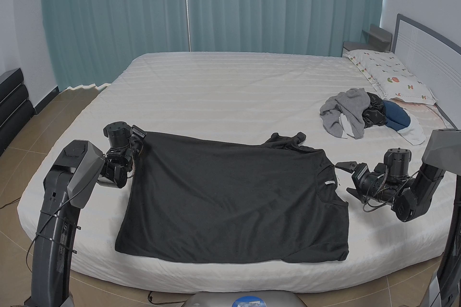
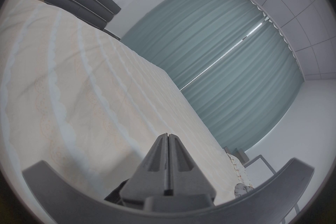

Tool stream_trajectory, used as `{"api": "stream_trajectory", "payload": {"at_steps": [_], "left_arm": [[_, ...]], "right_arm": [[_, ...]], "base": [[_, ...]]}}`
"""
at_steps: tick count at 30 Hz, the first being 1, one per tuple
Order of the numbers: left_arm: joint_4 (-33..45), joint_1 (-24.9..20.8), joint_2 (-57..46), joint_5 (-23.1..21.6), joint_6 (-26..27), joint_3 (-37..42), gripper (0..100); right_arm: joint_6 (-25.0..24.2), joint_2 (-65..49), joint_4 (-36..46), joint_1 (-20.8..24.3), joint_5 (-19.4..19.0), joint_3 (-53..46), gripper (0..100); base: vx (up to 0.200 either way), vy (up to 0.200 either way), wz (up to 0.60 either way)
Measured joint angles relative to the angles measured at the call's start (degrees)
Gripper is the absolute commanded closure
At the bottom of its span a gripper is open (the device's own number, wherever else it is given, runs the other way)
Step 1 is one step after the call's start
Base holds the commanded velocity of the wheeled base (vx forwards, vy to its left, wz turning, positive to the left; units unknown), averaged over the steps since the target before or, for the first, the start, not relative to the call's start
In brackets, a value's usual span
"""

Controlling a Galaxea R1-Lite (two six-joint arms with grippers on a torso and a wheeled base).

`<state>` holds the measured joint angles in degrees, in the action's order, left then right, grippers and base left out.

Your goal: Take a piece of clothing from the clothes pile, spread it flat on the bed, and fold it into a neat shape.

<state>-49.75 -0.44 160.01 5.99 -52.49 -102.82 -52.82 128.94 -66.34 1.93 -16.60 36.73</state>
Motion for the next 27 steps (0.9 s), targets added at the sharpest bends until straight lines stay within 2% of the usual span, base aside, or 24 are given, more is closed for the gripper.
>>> {"api": "stream_trajectory", "payload": {"at_steps": [6,11,27], "left_arm": [[-0.2,0.4,0.3,0.7,0.2,-0.4,100],[-0.2,0.9,0.6,1.8,0.3,-1.5,100],[0.1,2.5,1.1,2.1,0.4,-3.1,100]], "right_arm": [[5.6,1.9,0.6,-0.1,2.5,-0.6,0],[10.2,2.9,1.2,-0.1,3.0,-2.5,0],[11.1,3.7,3.6,-0.1,2.6,-4.0,0]], "base": [[0.0,0.0,0.0],[0.0,0.0,0.0],[0.0,0.0,0.0]]}}
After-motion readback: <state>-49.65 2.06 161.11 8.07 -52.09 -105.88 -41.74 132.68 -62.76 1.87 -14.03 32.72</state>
